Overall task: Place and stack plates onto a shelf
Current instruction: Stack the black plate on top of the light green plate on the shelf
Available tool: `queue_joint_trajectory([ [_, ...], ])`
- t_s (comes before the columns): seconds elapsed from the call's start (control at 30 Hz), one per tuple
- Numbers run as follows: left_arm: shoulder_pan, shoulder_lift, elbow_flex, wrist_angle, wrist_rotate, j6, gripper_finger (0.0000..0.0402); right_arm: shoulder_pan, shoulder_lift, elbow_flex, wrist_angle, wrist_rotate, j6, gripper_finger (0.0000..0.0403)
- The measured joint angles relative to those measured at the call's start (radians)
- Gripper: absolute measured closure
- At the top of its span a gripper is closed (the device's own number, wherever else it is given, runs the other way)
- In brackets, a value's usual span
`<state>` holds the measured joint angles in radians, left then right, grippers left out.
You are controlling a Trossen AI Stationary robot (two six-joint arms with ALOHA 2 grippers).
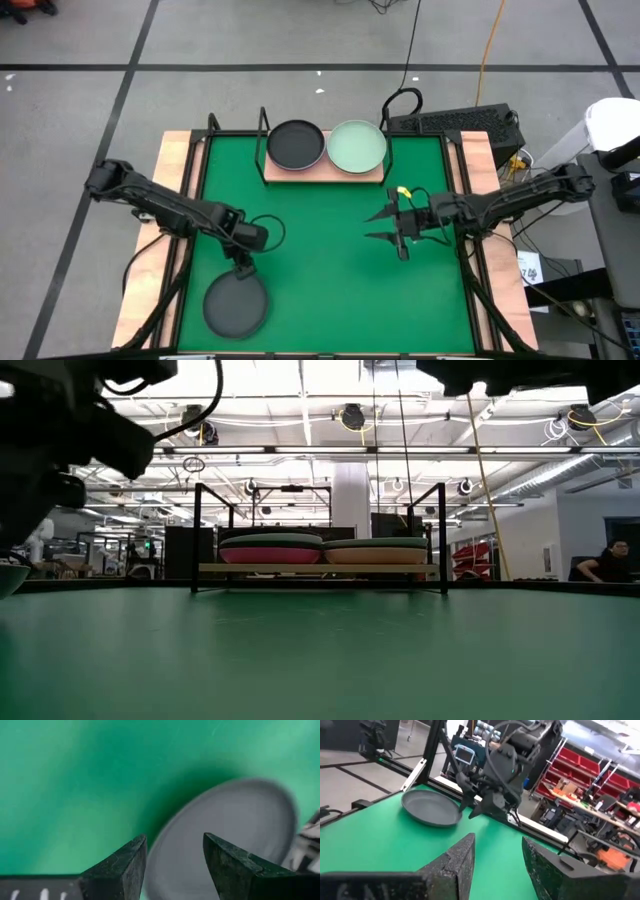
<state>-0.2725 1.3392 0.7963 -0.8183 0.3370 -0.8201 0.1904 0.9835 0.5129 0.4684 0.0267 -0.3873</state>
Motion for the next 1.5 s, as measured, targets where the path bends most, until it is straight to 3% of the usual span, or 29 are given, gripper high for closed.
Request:
queue_joint_trajectory([
  [0.37,-0.007,0.011,-0.054,-0.014,-0.012,0.057,0.0204,0.002,-0.011,0.0,-0.001,0.003,-0.018,0.0259],
  [0.6,0.009,0.012,-0.163,0.156,0.056,0.06,0.0204,0.002,-0.011,0.0,-0.001,0.003,-0.018,0.0259],
  [0.8,0.009,0.012,-0.198,0.184,0.056,0.067,0.0206,0.002,-0.011,0.0,-0.001,0.003,-0.018,0.0259],
  [0.93,0.009,0.012,-0.219,0.19,0.058,0.041,0.0247,0.002,-0.011,0.0,-0.001,0.003,-0.018,0.0259],
  [1.17,0.055,0.01,-0.221,0.275,0.112,0.024,0.0385,0.002,-0.011,0.0,-0.002,0.004,-0.018,0.0259],
  [1.27,0.1,0.003,-0.189,0.313,0.097,0.046,0.0391,0.002,-0.011,0.0,-0.002,0.004,-0.018,0.0259],
  [1.5,0.263,-0.013,0.003,0.319,0.048,0.284,0.0391,0.002,-0.011,0.0,-0.004,0.033,-0.023,0.0259],
])
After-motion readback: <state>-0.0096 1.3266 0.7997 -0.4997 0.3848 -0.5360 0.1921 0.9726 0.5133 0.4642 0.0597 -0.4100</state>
